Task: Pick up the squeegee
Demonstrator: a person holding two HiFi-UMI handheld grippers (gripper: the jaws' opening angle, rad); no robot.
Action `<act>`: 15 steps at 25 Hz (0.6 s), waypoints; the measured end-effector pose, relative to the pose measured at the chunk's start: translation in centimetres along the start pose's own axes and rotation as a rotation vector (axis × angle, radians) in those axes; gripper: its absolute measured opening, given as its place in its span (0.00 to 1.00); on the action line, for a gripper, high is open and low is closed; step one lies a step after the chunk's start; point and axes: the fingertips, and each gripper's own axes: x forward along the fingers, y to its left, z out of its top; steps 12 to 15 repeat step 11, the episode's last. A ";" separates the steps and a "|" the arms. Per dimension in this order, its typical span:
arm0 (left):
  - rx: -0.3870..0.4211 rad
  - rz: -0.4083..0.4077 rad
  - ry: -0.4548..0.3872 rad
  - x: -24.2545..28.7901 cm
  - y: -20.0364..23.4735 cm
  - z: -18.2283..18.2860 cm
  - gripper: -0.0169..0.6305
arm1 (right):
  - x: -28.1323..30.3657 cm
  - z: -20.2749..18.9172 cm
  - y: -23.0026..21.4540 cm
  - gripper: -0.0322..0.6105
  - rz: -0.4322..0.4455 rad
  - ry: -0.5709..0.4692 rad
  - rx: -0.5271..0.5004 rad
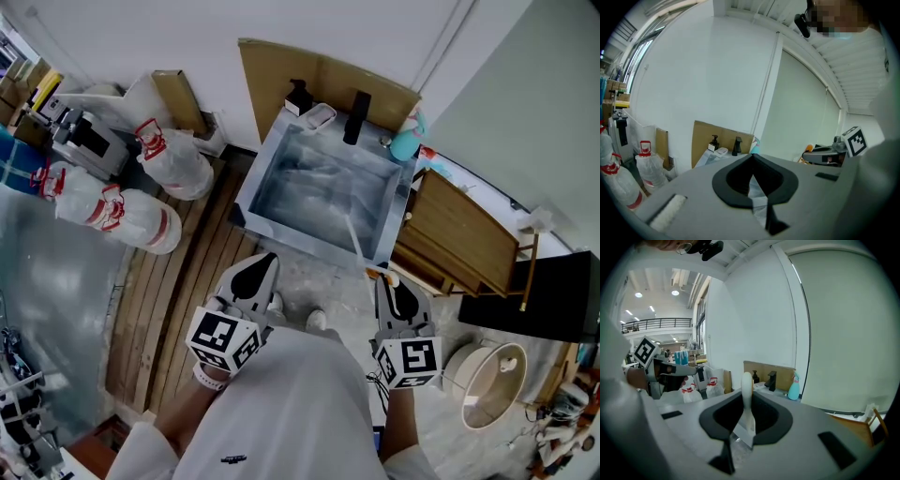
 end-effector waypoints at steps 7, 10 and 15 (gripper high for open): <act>-0.003 -0.002 -0.003 -0.4 0.2 0.0 0.02 | 0.4 0.3 -0.7 0.12 -0.006 -0.020 0.052; 0.001 0.002 -0.002 -0.4 0.3 -0.1 0.02 | 0.6 0.4 -0.9 0.12 -0.012 -0.022 0.052; 0.002 0.003 -0.002 -0.3 0.3 -0.1 0.02 | 0.6 0.4 -1.0 0.12 -0.014 -0.023 0.049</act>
